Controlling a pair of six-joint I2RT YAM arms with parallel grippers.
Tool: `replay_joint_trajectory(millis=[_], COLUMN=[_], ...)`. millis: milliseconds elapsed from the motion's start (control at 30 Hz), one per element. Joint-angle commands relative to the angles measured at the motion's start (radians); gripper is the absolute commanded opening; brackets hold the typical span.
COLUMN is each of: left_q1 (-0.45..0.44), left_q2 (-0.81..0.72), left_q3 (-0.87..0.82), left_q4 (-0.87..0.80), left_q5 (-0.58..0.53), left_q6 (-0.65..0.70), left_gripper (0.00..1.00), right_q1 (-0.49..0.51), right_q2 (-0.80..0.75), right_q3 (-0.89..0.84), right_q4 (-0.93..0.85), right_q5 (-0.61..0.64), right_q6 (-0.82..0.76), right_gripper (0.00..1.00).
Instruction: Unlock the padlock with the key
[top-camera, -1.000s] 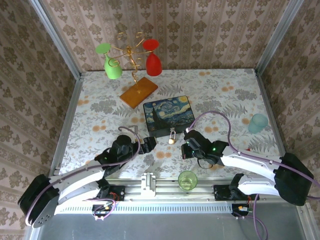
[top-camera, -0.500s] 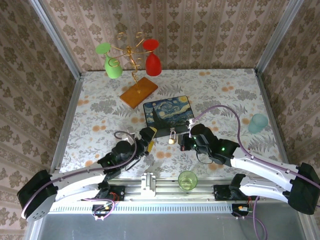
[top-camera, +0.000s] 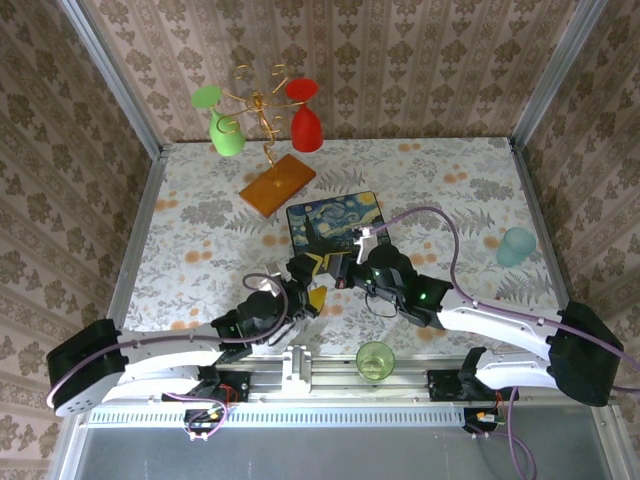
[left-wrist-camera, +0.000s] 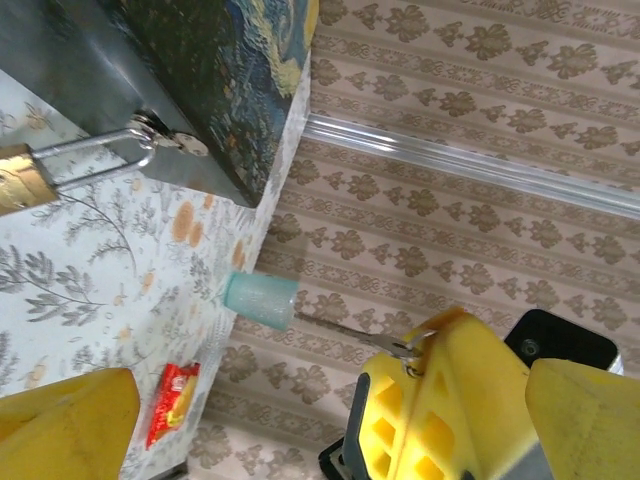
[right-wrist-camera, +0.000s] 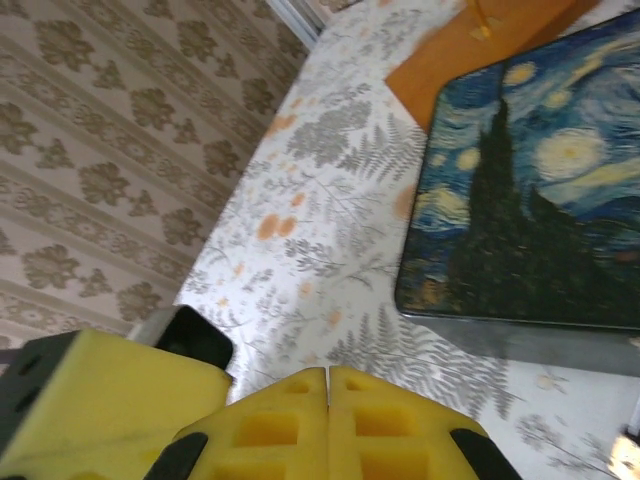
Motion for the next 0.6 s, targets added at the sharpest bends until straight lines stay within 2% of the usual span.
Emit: replay_joint_trajectory(millis=[0, 133, 300, 400, 567], left_q1=[-0.019, -0.035, -0.037, -0.037, -0.038], left_q2=[0.057, 0.117, 0.145, 0.157, 0.149], left_q3=[0.032, 0.023, 0.051, 0.046, 0.046], left_q4=[0.157, 0.264, 0.254, 0.273, 0.216], left_q5=[-0.09, -0.158, -0.157, -0.163, -0.159], left_q6=[-0.034, -0.028, -0.007, 0.018, 0.007], left_gripper=[1.0, 1.0, 0.95, 0.86, 0.8], right_q1=[0.031, 0.048, 0.064, 0.068, 0.067], right_q2=[0.018, 0.002, -0.032, -0.075, -0.136], right_q3=[-0.019, -0.07, -0.112, -0.153, -0.19], right_q4=[0.148, 0.186, 0.154, 0.149, 0.116], right_q5=[0.0, 0.015, 0.022, 0.039, 0.067], right_q6=[0.033, 0.064, 0.07, 0.073, 0.058], right_gripper=[0.0, 0.0, 0.0, 0.0, 0.0])
